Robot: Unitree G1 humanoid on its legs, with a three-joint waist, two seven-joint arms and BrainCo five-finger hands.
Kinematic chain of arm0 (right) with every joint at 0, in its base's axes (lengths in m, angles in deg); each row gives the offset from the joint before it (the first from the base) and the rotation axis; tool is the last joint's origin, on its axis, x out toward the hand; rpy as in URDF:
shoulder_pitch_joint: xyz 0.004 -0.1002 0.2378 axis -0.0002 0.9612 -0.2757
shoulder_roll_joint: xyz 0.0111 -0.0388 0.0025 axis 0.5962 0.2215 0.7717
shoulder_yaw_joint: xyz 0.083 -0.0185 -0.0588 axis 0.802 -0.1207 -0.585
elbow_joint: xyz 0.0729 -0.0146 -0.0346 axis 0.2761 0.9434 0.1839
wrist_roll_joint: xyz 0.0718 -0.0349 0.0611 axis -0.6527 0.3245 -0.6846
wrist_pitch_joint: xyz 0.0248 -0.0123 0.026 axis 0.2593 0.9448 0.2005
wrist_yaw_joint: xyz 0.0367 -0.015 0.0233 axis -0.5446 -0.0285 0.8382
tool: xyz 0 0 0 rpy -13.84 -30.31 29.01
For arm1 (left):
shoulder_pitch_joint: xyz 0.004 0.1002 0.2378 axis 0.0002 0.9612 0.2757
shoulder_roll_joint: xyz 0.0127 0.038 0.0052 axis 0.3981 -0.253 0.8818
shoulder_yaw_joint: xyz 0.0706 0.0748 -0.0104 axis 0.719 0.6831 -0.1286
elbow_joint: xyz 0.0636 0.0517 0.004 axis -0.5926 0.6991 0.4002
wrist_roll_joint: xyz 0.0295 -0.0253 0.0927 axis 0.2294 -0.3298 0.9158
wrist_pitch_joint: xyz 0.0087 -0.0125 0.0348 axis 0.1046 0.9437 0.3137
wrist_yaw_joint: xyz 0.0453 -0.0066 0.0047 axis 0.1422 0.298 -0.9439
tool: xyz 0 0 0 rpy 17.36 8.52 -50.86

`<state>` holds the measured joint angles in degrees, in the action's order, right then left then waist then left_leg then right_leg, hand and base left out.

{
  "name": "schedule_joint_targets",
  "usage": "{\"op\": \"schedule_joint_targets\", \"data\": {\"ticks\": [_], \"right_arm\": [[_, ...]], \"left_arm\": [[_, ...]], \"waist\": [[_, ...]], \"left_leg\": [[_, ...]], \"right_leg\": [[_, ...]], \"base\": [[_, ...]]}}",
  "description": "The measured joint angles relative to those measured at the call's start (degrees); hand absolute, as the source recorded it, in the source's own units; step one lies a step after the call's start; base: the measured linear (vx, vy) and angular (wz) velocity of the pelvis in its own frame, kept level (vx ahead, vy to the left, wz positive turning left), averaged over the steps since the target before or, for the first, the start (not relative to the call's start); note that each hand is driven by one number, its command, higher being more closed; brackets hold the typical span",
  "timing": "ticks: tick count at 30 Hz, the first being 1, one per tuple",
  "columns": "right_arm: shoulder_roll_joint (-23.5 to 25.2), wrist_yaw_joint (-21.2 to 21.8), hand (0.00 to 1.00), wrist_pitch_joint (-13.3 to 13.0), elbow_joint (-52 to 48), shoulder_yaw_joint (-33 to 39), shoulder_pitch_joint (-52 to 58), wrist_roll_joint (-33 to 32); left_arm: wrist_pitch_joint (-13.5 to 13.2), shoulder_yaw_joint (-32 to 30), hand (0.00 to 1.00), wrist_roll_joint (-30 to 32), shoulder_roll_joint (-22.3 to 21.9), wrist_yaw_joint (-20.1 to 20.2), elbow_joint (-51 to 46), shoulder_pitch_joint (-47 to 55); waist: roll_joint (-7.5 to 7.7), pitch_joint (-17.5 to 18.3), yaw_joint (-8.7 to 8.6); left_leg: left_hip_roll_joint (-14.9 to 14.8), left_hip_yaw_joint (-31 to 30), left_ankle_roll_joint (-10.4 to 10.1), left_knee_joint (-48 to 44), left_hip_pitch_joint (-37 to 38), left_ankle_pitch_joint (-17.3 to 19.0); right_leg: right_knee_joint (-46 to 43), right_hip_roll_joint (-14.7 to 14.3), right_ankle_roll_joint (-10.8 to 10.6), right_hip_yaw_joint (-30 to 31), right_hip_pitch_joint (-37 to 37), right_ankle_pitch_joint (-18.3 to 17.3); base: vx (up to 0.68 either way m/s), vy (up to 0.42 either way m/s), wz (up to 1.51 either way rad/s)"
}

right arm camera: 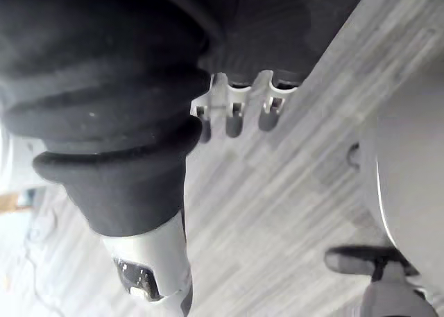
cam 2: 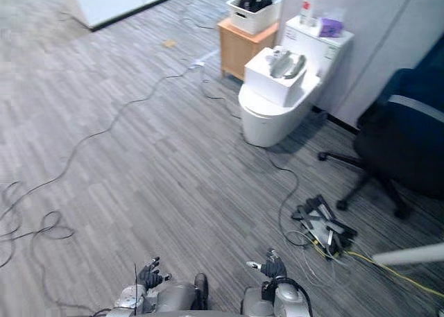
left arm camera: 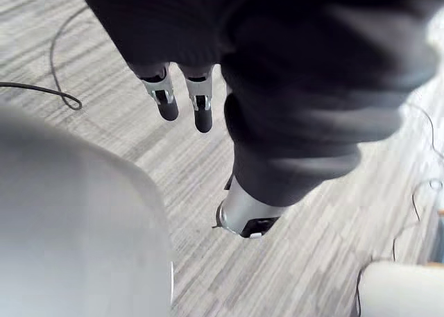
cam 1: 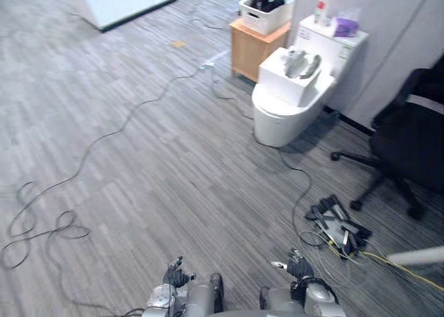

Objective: Organize washtable

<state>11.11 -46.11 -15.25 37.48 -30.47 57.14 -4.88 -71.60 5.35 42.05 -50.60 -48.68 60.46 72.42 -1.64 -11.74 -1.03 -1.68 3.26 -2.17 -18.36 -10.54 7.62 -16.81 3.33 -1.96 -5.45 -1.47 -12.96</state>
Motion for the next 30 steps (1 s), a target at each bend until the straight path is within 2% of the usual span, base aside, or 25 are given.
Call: {"op": "schedule_joint_targets", "data": {"ticks": [1,3,5,6,7,8,9,10,11,12,13,14,15,17,19,22,28,30], "right_arm": [[0.04,-0.03,0.00,0.01,0.00,-0.10,0.06,0.00],[0.46,-0.17,0.00,0.01,-0.18,-0.95,-0.87,-0.01],[0.95,-0.26,0.00,-0.05,-0.56,-0.99,-1.90,0.01],[1.58,-0.28,0.00,-0.09,-0.87,-0.99,-2.20,0.02],[1.73,-0.28,0.00,-0.18,-1.14,-1.01,-2.19,0.03],[1.62,-0.25,0.00,-0.18,-1.14,-0.99,-1.91,0.06],[0.84,-0.22,0.00,-0.19,-1.58,-1.14,-1.39,0.11],[0.11,-0.20,0.00,-0.20,-2.04,-1.14,-1.46,0.12],[-0.30,-0.19,0.00,-0.05,-2.11,-1.42,-1.29,0.14],[-0.70,-0.05,0.00,0.04,-0.96,-1.64,-1.18,0.35],[0.07,-0.06,0.00,0.09,-0.10,-1.59,-1.13,0.52],[0.27,-0.04,0.00,0.15,0.33,-0.91,-1.06,1.34],[-0.50,-0.07,0.00,0.18,0.41,-0.77,-1.59,1.92],[-0.24,-0.11,0.00,0.20,1.43,-0.04,-2.46,2.36],[0.91,-0.02,0.00,0.16,1.52,-0.46,-2.27,2.46],[1.04,0.00,0.00,0.16,2.44,-1.07,-2.42,2.99],[0.71,0.30,0.00,0.19,4.16,-1.11,-2.72,4.81],[0.66,1.03,0.00,0.18,4.91,-1.97,-2.70,5.26]], "left_arm": [[-0.03,-0.26,0.00,-0.01,-0.21,0.01,-0.13,0.01],[-0.63,-0.32,0.00,-0.11,-0.37,0.03,-0.44,-0.42],[-0.87,-0.36,0.00,-0.03,-0.06,0.02,-0.45,-0.47],[-0.87,-0.47,0.00,0.09,0.00,0.03,-0.69,-0.55],[-0.81,-0.61,0.00,0.15,0.33,0.05,-0.70,-0.64],[-0.69,-1.54,0.00,0.12,0.19,0.04,-0.79,-0.67],[-0.48,-1.56,0.00,0.20,-0.87,-0.06,-0.91,-0.34],[-0.47,-1.50,0.00,0.33,-1.61,-0.02,-0.89,-0.31],[-0.32,-0.97,0.00,0.77,-1.40,0.06,-0.86,-0.43],[-0.38,0.49,0.00,1.20,-0.96,0.03,-0.42,-0.86],[-0.33,0.59,0.00,1.35,0.02,0.10,-0.09,-1.19],[-0.13,-0.03,0.00,1.38,-0.39,0.08,-0.16,-0.92],[0.21,-0.29,0.00,1.47,-0.89,-0.04,0.06,-0.27],[0.15,-0.25,0.00,1.77,-0.45,0.04,0.27,-0.06],[0.05,-0.21,0.00,2.18,-0.09,-0.04,0.16,0.42],[0.02,-0.30,0.00,2.32,-0.13,-0.02,1.15,0.54],[0.03,-1.57,0.00,2.68,-0.34,0.01,2.07,0.59],[0.04,-2.27,0.00,2.68,-0.38,0.01,2.74,0.78]], "waist": [[-0.09,-0.01,0.41],[-0.04,-0.21,2.01],[0.69,-0.51,1.86],[0.95,-0.58,1.82],[0.95,-0.77,1.71],[0.57,-0.88,1.49],[-0.76,-0.94,1.65],[-2.42,-0.91,1.45],[-2.81,-0.94,0.45],[-1.84,-0.51,-1.55],[-0.55,-0.46,-2.11],[-0.67,-0.55,-1.69],[-2.13,-0.58,-1.18],[-1.25,-0.80,-1.02],[-0.68,-0.21,-0.95],[-0.69,0.26,-1.13],[-0.39,0.70,-1.26],[-0.19,1.88,-1.35]], "left_leg": [[-0.31,-0.01,-0.48,0.12,-0.40,-0.38],[0.09,-0.25,-0.09,2.08,-1.03,-3.43],[0.89,0.23,-0.45,4.96,-0.90,-5.44],[0.26,3.42,-0.32,5.50,-0.92,-4.76],[-0.65,6.03,0.65,3.15,-1.55,-3.73],[-3.93,10.34,2.36,-7.28,-2.70,-1.09],[-7.98,13.08,1.04,-13.78,-3.18,2.08],[-7.52,13.22,0.53,-14.11,-3.95,2.60],[-4.64,11.02,0.98,-9.44,-2.79,2.77],[-0.18,5.84,2.65,1.03,-0.57,-0.21],[1.30,5.54,1.52,1.79,-0.48,-0.27],[-1.68,7.73,0.79,-5.39,-0.01,2.27],[-1.74,5.78,-0.57,0.33,4.03,3.53],[-0.31,5.40,0.77,3.71,5.43,1.87],[0.88,4.94,0.89,4.45,6.49,1.45],[1.58,5.59,1.95,5.64,6.78,0.54],[1.88,5.97,2.09,12.27,9.38,-3.86],[1.84,5.84,1.83,15.38,10.41,-5.31]], "right_leg": [[0.51,-0.05,-0.07,-0.98,0.23,0.36],[1.19,0.35,-0.06,-3.20,0.15,1.08],[1.55,1.51,0.11,-5.46,0.13,1.50],[2.15,2.44,0.17,-6.97,-0.05,2.07],[2.06,3.08,0.17,-7.93,-0.26,2.07],[0.40,4.34,0.09,-11.06,-0.43,1.96],[-2.32,4.40,-0.38,-13.88,-0.45,1.63],[-3.19,4.19,-0.79,-14.22,-0.61,1.20],[-1.17,4.22,-1.58,-12.52,-0.98,-0.65],[4.22,2.77,1.20,-10.03,-0.63,1.22],[6.58,3.93,1.57,-10.08,-0.17,4.26],[7.71,4.54,-0.32,-11.98,0.94,6.15],[7.90,3.78,-0.81,-12.84,1.27,6.57],[7.96,4.84,-1.15,-13.57,1.50,7.03],[8.76,5.62,-1.37,-13.02,2.42,7.64],[10.12,5.94,-3.32,-11.62,2.30,8.89],[11.98,5.76,-2.84,-11.39,2.22,10.68],[12.76,5.50,-2.58,-11.47,2.10,10.94]], "base": [[-0.05,-0.079,0.76],[-0.06,-0.036,0.52],[-0.09,0.022,0.52],[-0.09,0.046,0.53],[-0.11,0.053,0.45],[-0.08,0.065,0.33],[-0.06,0.067,0.28],[-0.05,0.140,0.51],[-0.07,0.106,1.24],[-0.12,0.104,1.61],[-0.07,0.026,1.61],[0.00,0.048,1.04],[0.02,0.116,0.72],[-0.06,0.149,0.40],[-0.12,0.127,0.17],[-0.09,0.072,-0.16],[-0.09,-0.017,-0.05],[-0.06,-0.028,-0.04]]}}
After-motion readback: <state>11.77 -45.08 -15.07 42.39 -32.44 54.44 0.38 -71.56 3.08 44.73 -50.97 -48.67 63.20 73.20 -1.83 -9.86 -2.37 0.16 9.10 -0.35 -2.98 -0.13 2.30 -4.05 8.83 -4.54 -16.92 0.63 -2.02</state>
